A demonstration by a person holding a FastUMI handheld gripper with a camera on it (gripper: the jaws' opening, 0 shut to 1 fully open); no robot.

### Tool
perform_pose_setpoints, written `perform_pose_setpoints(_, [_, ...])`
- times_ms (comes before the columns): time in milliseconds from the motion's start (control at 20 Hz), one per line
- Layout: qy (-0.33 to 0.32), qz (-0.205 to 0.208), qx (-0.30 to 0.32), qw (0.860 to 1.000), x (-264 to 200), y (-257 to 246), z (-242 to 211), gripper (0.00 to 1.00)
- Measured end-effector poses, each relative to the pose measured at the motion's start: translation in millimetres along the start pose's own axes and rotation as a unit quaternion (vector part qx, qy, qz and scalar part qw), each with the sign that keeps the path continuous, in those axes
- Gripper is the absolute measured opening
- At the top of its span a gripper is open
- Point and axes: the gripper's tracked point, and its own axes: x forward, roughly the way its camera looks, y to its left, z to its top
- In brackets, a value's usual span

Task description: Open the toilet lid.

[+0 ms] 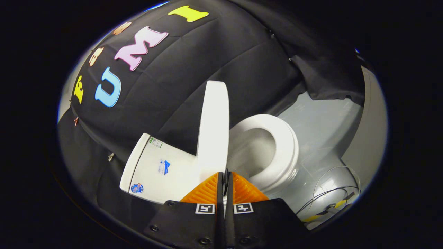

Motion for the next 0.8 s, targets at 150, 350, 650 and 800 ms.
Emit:
perform_pose_setpoints(150, [-0.004,0.001,-0.014,1.000,-7,22,3,0.05])
perform_pose_setpoints(350, [-0.002,0.005,-0.030,1.000,-10,41,1,0.06])
perform_pose_setpoints(650, [-0.002,0.008,-0.049,0.999,-15,79,-1,0.06])
perform_pose_setpoints(800, [-0.006,0.000,-0.066,0.998,-18,98,-4,0.06])
